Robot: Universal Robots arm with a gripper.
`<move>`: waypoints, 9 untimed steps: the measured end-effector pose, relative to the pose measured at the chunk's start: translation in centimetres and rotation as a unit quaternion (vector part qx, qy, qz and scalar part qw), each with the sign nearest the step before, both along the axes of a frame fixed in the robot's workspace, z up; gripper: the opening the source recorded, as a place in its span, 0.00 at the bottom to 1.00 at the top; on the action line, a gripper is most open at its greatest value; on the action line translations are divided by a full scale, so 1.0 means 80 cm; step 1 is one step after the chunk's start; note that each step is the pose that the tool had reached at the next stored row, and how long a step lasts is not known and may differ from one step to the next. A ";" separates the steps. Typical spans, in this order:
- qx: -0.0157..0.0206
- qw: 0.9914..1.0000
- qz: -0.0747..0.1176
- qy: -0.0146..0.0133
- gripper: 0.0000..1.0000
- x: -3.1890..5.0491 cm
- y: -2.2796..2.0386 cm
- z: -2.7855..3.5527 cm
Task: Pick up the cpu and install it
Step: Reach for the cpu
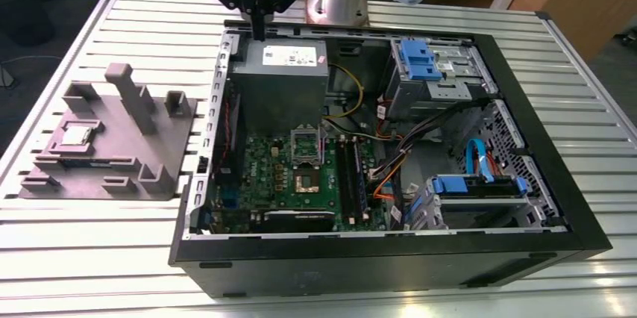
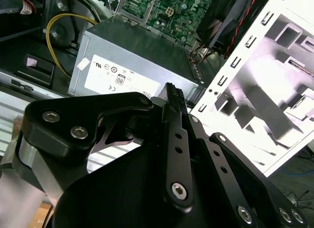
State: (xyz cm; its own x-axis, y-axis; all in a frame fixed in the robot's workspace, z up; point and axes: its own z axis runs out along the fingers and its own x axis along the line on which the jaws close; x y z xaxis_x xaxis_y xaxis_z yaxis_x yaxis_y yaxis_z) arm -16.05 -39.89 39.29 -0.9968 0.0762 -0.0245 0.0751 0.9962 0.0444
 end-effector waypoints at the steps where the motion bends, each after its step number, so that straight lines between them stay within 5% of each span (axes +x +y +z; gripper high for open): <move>1: 0.000 1.000 0.000 0.000 0.10 0.000 0.0000 0.0000; 9: 0.000 1.000 0.000 0.000 0.10 -0.003 0.0000 0.0000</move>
State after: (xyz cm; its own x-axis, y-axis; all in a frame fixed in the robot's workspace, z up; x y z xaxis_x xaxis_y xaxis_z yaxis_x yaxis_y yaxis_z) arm -16.31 -39.89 39.29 -0.9968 0.0762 -0.0244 0.0751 0.9962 0.0443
